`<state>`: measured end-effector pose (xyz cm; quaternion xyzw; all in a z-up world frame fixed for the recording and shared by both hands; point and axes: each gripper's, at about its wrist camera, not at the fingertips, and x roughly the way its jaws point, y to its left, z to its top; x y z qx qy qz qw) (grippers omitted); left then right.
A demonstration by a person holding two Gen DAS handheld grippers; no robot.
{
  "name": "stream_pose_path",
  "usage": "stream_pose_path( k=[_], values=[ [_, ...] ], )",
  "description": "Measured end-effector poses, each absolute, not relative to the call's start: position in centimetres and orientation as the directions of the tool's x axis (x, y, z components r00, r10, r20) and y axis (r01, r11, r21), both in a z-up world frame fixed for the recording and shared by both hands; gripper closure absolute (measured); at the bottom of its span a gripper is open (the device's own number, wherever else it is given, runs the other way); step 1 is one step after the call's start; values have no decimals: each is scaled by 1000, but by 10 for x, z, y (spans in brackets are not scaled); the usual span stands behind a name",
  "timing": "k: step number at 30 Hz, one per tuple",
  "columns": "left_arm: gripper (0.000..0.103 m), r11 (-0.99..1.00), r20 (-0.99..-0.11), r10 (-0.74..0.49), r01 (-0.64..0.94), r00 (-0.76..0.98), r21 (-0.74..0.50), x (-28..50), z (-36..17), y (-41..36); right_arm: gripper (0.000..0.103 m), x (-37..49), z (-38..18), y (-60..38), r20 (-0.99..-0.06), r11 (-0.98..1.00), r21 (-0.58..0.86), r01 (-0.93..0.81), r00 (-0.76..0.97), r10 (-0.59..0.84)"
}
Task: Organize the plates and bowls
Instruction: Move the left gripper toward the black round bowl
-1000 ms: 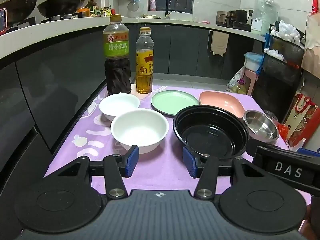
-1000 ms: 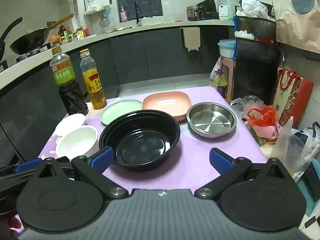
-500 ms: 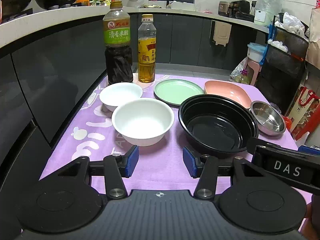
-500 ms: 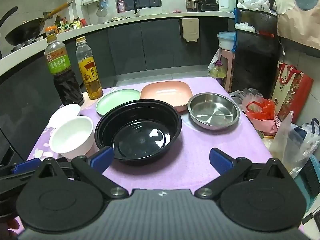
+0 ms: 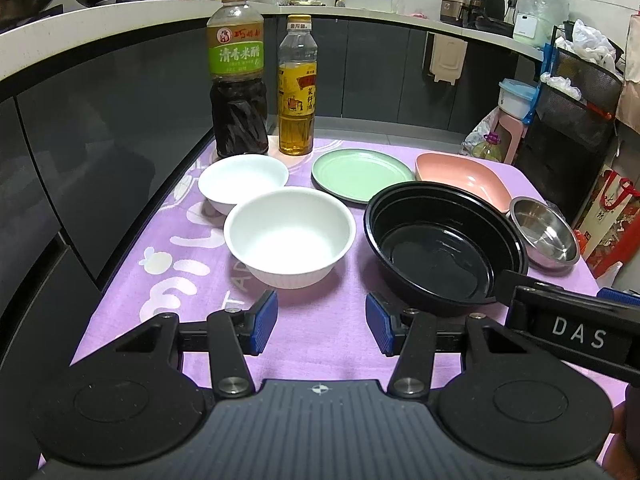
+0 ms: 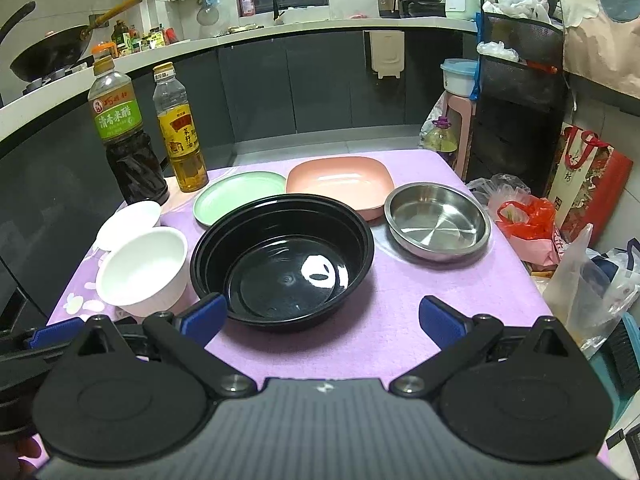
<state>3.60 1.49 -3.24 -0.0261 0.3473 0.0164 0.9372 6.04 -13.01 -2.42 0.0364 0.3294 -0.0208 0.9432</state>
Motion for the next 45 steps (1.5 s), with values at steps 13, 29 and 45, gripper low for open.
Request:
stream_pose_path(
  k=[13,29,45],
  values=[
    [57,998,-669,16,-51,743,-32,42,-37,15,42,66,-28,-131,-636,996,57,62,771,-11],
    [57,998,-684,35,-58,729,-11,55,-45,8,42,76,-37,-143,-651,995,69,78,759,-14],
    [57,998,-676,10,-55,737,-45,66,-36,8,42,85,-36,-151,-649,994,62,95,761,-32]
  ],
)
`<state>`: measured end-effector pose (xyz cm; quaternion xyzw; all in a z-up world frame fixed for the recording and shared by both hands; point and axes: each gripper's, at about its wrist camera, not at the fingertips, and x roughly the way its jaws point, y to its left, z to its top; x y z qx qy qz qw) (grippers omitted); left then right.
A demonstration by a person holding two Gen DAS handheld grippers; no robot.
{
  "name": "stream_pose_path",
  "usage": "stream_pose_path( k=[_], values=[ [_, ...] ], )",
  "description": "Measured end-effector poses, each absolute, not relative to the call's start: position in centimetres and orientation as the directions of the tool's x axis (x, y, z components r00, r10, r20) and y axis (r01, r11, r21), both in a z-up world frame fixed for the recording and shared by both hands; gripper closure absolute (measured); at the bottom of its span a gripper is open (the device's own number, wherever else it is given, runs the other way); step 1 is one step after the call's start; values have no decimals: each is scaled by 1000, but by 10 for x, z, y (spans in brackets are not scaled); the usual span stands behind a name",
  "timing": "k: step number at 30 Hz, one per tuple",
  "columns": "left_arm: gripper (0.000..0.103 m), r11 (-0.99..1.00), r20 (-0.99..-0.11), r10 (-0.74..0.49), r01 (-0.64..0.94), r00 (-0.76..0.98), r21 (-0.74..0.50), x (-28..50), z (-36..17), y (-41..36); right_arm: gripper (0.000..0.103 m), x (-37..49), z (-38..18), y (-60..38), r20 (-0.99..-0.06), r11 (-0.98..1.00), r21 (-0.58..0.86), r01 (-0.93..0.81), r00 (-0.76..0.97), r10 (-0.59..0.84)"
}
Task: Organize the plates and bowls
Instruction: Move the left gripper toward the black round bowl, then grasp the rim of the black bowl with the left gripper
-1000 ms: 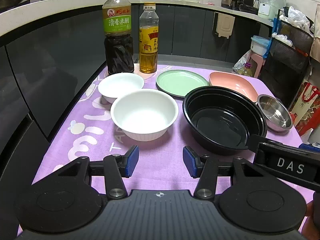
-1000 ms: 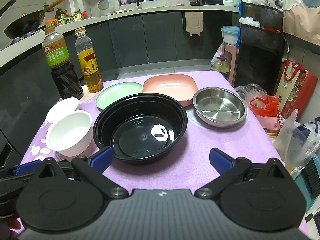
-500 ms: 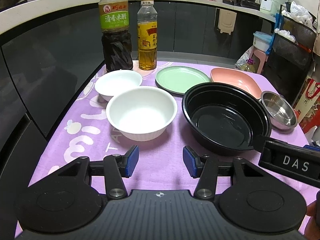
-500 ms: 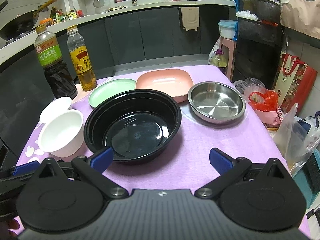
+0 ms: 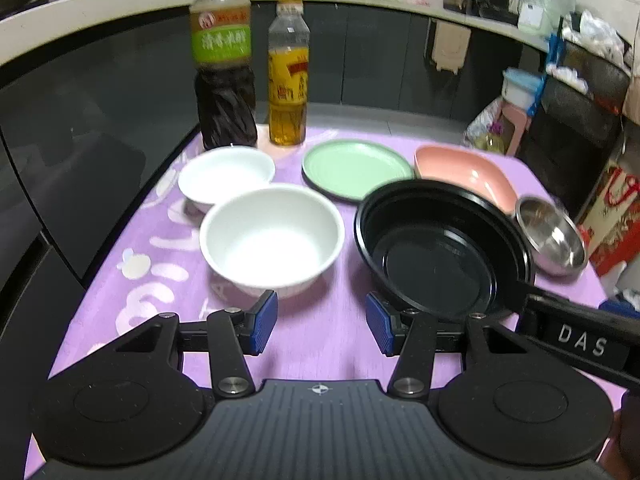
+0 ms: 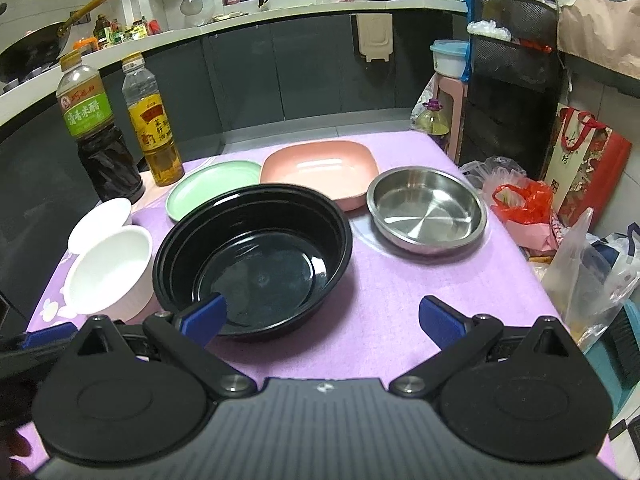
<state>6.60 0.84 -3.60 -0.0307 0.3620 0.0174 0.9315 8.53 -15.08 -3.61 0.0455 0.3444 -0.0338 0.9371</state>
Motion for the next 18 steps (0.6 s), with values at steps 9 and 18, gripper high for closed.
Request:
stream_pose_path(
  k=[9,18],
  values=[
    [57,996,-697,-22,-42,716,-74,80,-35,7,42,90,-30,-158,-635,993,51,109,771,-52],
    [57,981,-766,-140,-19,628,-195,109,-43,5,42,108,-25,-173,-640,991,59,123,766,-57]
  ],
)
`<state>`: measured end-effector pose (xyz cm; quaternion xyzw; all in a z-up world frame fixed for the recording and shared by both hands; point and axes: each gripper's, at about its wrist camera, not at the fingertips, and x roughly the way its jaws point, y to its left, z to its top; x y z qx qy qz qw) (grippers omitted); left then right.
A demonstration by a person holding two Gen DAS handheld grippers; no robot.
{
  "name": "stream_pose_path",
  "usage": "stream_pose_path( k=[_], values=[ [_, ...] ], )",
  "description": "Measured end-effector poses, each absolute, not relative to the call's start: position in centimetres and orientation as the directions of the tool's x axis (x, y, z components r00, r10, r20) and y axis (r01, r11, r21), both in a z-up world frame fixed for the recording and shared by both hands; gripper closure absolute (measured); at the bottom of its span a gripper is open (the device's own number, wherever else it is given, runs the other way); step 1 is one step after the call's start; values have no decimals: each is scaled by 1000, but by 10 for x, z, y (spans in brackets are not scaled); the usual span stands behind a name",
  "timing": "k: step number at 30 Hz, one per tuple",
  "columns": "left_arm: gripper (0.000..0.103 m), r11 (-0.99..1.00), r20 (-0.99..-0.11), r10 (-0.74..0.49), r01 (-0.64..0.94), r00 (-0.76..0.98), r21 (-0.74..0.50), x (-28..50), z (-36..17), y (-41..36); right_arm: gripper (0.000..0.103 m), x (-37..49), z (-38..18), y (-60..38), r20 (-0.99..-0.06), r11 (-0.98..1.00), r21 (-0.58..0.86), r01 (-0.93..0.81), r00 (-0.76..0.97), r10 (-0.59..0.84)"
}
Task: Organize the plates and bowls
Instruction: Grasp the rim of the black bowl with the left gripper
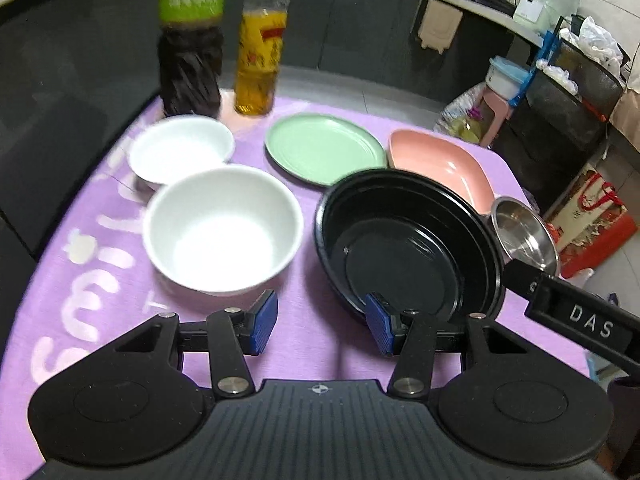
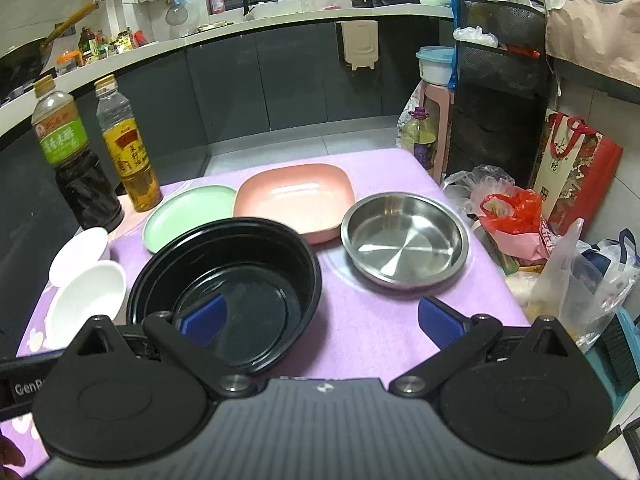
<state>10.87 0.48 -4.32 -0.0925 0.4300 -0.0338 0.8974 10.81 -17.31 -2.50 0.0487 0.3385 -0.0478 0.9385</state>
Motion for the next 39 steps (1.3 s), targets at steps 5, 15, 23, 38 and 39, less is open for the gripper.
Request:
stream_pose_path(
  k=[5,15,23,38,39],
  values=[
    [59,968,-794,-178,-43,582,-248,126,-53,6,42,125,-27,-187,-690,984,133,114,723,10],
    [70,959,-810,-221,-29,543,-280,150,-65,-1,70,152,-46,-199,-755,969,221,113,648,97],
    [74,962,-806,-187,-63,562,-266,159,-69,4,77,168,-52,-195,-765,971,220,95,634,112],
    [89,980,-732,-178,52,658,-191,101,-45,1,91,128,-39,-196,-719,984,173,44,688,96],
    [89,979,-731,-182,52,658,-196,94,-44,3,90,124,-38,-195,-719,984,176,41,687,100]
  ],
)
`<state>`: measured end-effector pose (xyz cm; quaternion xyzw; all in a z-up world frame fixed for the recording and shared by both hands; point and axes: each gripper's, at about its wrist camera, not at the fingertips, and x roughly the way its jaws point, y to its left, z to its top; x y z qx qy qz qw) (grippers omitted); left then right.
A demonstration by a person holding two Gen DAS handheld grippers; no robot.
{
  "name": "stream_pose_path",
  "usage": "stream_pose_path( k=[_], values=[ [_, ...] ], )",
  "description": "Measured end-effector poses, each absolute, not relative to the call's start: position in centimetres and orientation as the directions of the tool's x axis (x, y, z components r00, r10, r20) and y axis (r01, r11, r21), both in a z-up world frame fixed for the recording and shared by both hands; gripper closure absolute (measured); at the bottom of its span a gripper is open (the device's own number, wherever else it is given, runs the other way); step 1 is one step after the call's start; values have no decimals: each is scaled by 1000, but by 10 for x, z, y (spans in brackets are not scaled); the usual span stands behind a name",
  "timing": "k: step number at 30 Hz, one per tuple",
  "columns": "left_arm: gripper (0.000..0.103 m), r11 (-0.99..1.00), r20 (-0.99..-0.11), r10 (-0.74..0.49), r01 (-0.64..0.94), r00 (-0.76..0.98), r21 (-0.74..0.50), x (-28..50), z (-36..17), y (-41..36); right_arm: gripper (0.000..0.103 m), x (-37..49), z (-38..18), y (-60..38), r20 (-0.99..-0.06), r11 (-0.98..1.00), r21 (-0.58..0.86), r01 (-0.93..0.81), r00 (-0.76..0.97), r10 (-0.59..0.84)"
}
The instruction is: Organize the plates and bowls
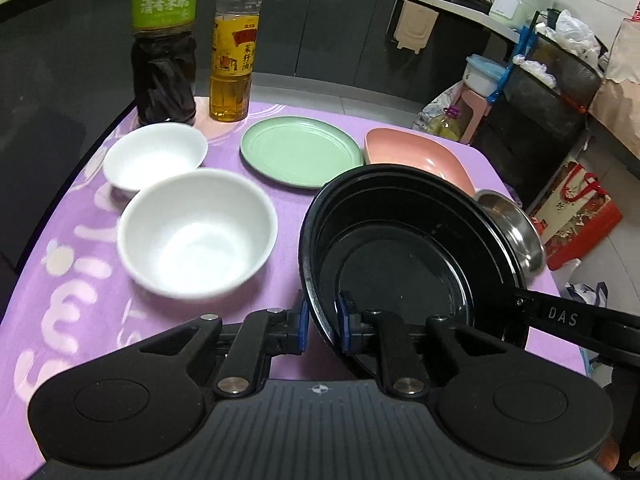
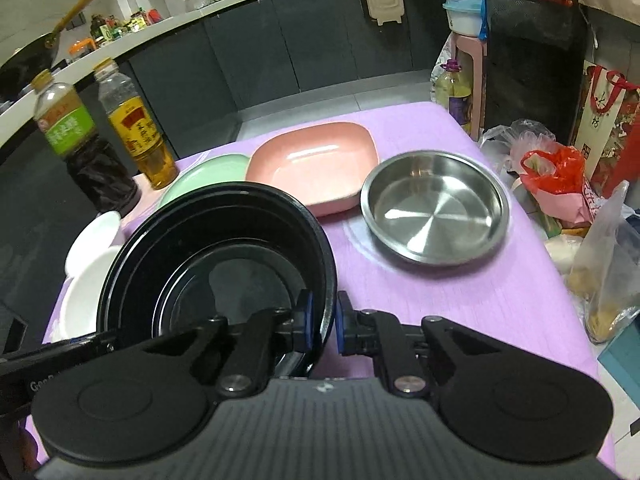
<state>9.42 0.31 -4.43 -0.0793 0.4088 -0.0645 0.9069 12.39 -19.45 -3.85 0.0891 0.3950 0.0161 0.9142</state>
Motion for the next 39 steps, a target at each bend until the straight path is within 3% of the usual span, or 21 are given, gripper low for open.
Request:
stream_pose_path(
  k=[18,39],
  values=[
    [88,985,-744,-163,60,648,-163,-11,-50,33,87,34,-46,-164,-747,983,166,-74,641,175],
    [87,987,-773,-150,44,616,-156,-21,-67,48,86,19,-60,-151,-774,979,175,-107,599,204]
  ],
)
